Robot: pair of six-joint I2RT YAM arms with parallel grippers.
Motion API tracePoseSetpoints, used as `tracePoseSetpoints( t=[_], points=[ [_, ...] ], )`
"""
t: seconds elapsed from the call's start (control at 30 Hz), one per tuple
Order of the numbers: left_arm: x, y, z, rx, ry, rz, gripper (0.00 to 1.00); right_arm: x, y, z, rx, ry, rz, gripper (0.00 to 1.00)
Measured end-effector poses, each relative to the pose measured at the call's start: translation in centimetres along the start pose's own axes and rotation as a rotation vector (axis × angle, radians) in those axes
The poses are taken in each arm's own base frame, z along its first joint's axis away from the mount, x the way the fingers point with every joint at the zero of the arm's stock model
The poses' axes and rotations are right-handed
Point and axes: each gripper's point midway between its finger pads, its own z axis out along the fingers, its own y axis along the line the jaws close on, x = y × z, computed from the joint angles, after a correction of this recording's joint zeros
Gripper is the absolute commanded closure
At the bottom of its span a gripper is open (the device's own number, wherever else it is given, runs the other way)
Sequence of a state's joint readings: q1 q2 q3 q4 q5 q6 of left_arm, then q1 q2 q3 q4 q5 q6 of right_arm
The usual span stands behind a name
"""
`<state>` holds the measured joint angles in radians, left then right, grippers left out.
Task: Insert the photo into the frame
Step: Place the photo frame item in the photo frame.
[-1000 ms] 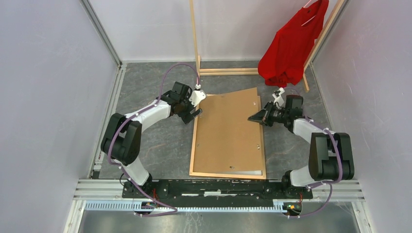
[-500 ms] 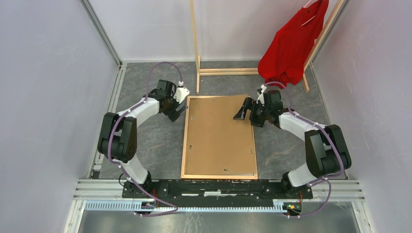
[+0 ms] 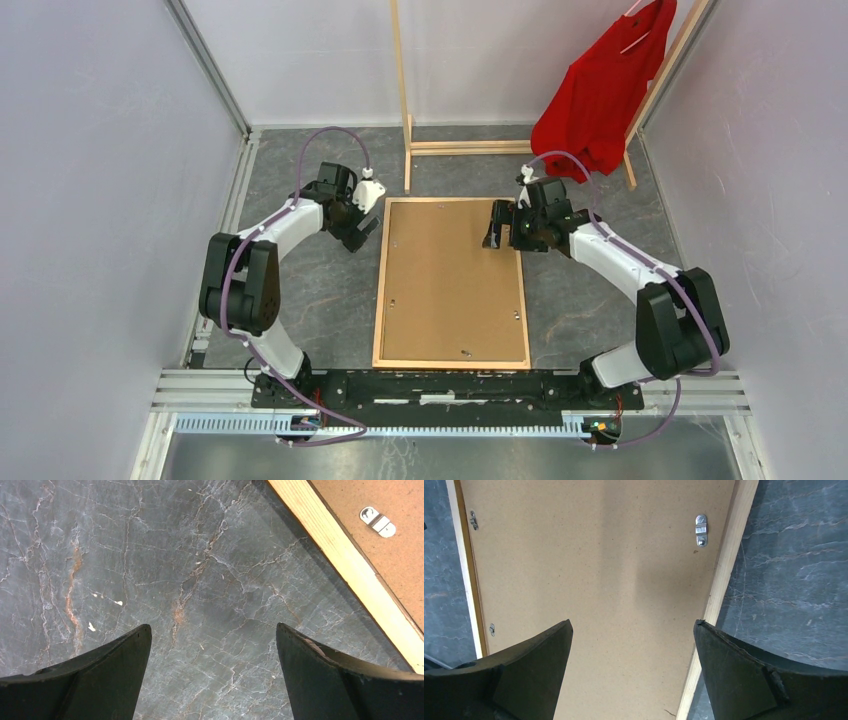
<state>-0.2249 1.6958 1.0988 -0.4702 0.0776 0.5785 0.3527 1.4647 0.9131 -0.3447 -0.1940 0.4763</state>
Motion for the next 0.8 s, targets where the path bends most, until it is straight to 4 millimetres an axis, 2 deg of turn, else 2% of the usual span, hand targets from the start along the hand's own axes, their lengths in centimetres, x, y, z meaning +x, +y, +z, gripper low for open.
tracePoseSetpoints(
  t=[0.07,0.23,0.33,0.53,0.67,0.8],
  points=[
    [0.1,-0.1,0.0,0.005,0.002,0.0,0.0,-0.6,0.0,-0.5,0.019,-0.015,-0.021,0.02],
    [-0.1,-0.1,-0.5,0.005,-0.006,-0.002,0.0,-3.9,0.5,-3.0,0.021,-0.154,-0.049,0.02],
    [-0.4,0.0,-0.7,0.009,-0.021,-0.004,0.0,-5.4,0.6,-3.3,-0.017,-0.2,-0.039,0.02],
    [-1.2,-0.8,-0.8,0.056,-0.057,-0.006,0.0,-6.2,-1.0,0.0,0.014,-0.165,-0.034,0.03],
    [-1.5,-1.6,-0.7,0.092,-0.07,-0.01,0.01,-8.6,-1.3,2.2,0.042,-0.182,-0.053,0.11],
    [-1.6,-2.3,-0.5,0.118,-0.074,-0.017,0.04,-9.8,-1.4,4.1,0.039,-0.201,-0.056,0.13]
  ],
)
